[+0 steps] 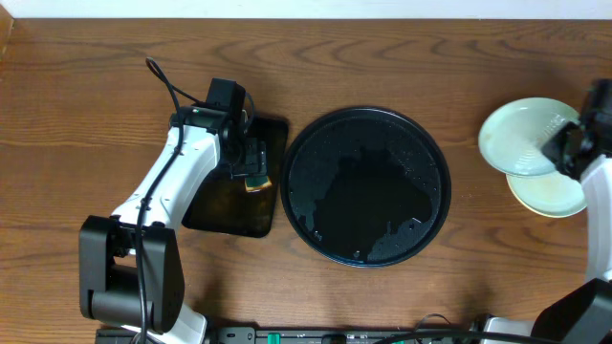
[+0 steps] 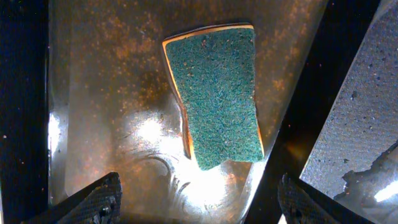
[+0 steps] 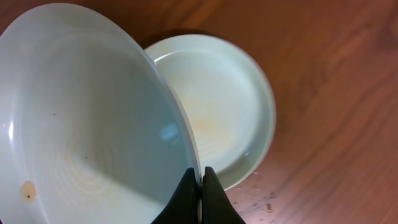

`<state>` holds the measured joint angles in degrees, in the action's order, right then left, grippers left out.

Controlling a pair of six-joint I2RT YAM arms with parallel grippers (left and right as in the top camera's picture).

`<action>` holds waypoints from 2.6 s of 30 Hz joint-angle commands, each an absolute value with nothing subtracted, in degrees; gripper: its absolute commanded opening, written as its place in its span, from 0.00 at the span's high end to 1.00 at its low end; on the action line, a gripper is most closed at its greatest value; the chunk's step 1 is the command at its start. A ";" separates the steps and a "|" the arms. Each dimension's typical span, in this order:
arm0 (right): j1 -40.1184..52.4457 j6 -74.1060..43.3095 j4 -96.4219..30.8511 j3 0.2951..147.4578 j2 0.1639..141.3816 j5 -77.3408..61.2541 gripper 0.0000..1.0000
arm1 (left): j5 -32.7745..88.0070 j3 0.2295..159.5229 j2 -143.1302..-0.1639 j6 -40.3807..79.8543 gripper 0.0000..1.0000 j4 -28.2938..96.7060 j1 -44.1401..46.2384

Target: Clean dirty plates on tray and stack at the side

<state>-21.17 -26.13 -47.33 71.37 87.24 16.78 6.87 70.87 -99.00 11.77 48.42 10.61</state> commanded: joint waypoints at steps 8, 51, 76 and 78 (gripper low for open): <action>-31.22 -27.20 -47.35 71.48 88.64 16.03 0.99 | 5.96 70.72 -98.91 11.44 0.20 48.58 10.31; 2.07 -8.12 -53.89 71.29 88.27 -3.38 0.01 | -1.96 67.20 -82.32 13.56 0.08 58.67 3.33; 13.91 -8.29 -44.84 48.53 55.51 1.89 0.01 | -1.76 48.42 -41.41 12.10 0.07 47.46 3.33; 13.91 -8.29 -45.04 48.53 55.51 1.89 0.01 | -1.76 48.42 -41.54 12.10 0.07 47.48 3.33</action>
<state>13.41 -8.29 -44.80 48.99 55.66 1.15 -1.69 48.82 -41.28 11.81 47.55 3.27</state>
